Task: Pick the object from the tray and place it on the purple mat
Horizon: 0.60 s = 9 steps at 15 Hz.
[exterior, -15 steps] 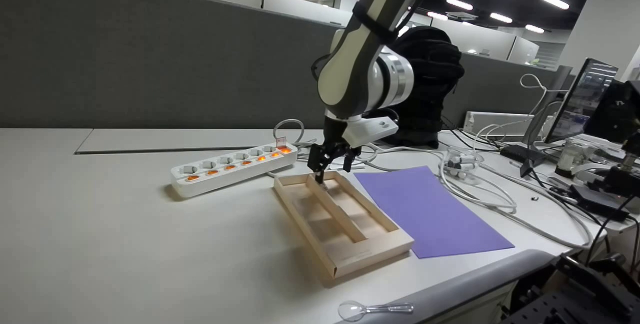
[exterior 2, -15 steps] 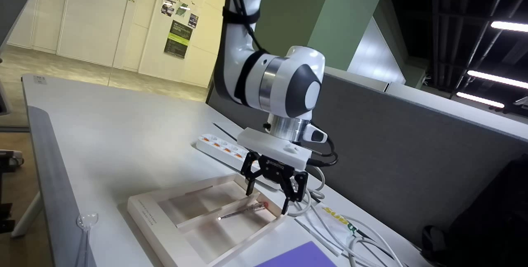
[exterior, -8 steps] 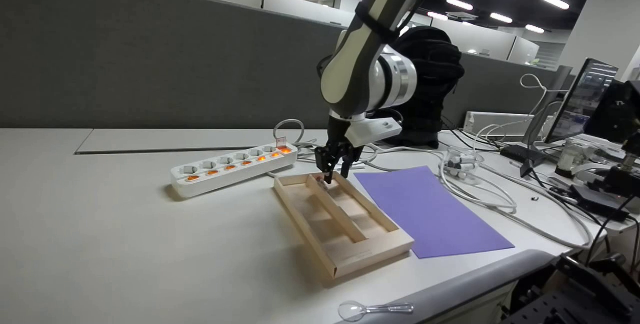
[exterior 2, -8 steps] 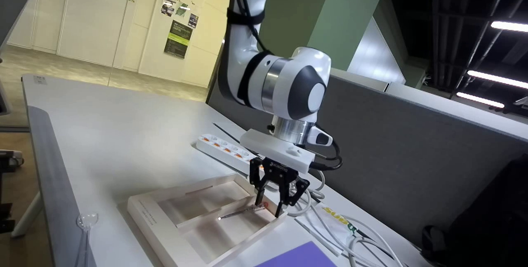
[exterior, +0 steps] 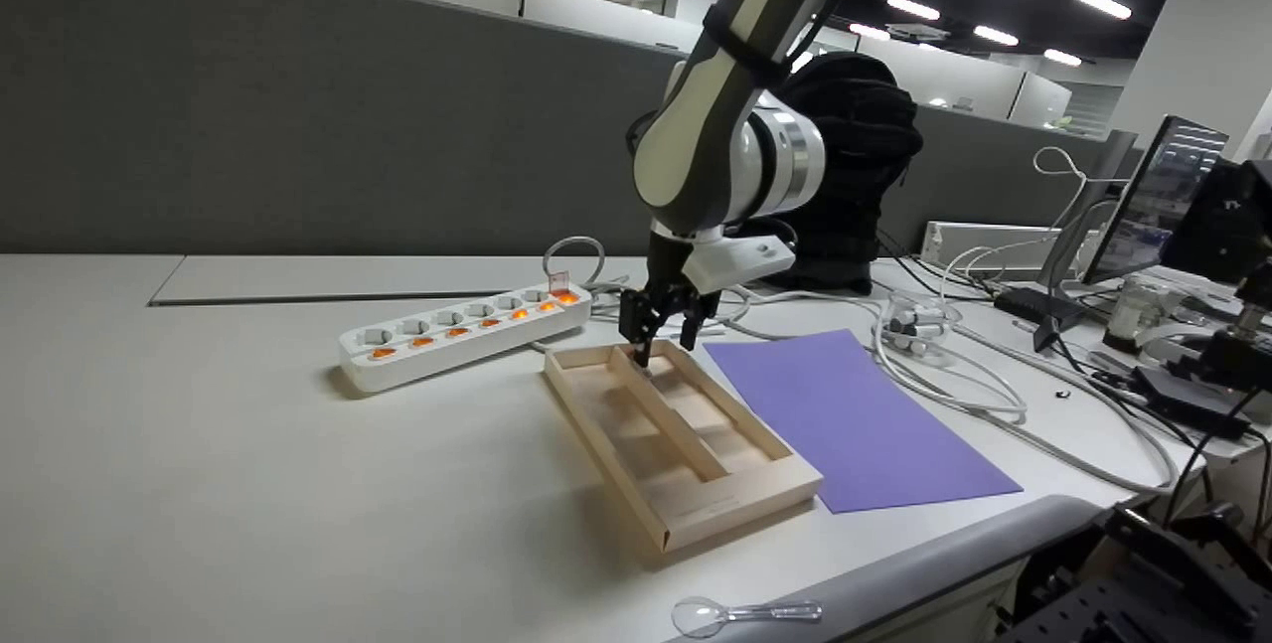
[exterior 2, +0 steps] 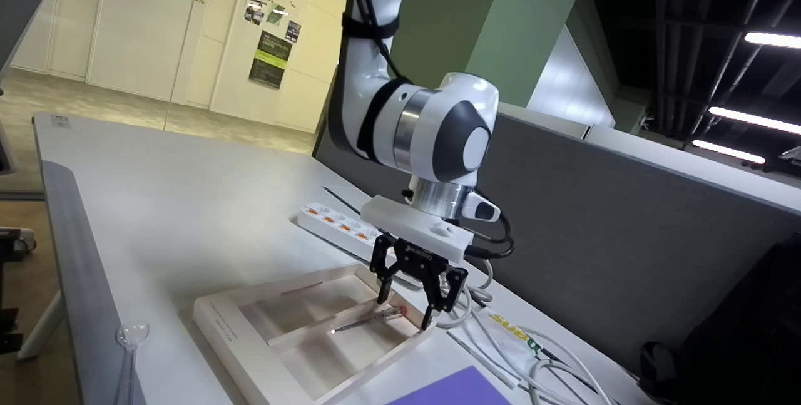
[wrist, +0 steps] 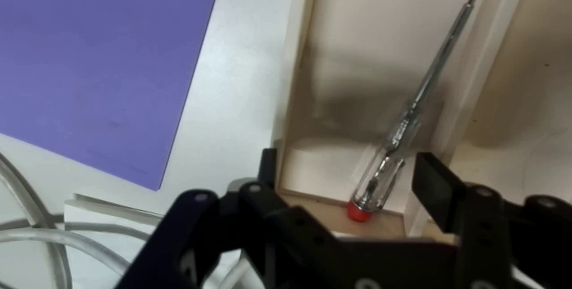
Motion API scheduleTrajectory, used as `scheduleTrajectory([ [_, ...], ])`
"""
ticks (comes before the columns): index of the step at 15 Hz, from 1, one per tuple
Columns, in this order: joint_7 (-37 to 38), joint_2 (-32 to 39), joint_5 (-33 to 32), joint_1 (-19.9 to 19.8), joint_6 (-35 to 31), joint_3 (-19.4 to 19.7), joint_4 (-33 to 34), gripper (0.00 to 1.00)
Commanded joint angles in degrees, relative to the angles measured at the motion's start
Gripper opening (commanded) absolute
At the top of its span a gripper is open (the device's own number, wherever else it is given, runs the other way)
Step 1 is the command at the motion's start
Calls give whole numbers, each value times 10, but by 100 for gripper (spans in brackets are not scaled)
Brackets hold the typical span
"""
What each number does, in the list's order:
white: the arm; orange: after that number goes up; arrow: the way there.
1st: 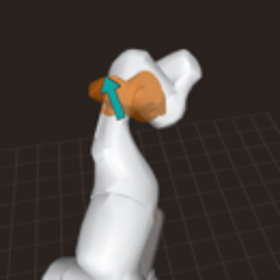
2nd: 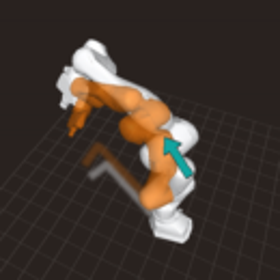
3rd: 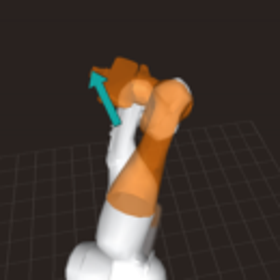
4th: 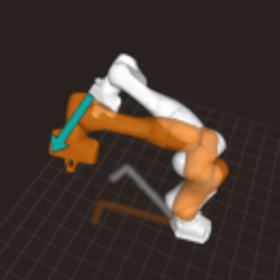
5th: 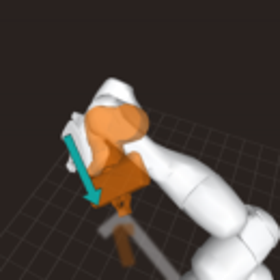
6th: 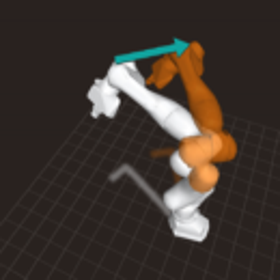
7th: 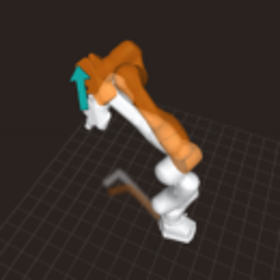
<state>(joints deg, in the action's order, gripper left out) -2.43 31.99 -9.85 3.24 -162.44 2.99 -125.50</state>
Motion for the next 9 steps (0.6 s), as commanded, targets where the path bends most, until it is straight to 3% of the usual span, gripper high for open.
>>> scheduleTrajectory([
  [1,-4,7,9,-5,11,-10,12,91],
  [2,-5,8,11,-7,12,-12,13,66],
  [4,-6,10,15,-10,10,-15,13,64],
  [9,-13,8,29,-19,7,-26,12,28],
])
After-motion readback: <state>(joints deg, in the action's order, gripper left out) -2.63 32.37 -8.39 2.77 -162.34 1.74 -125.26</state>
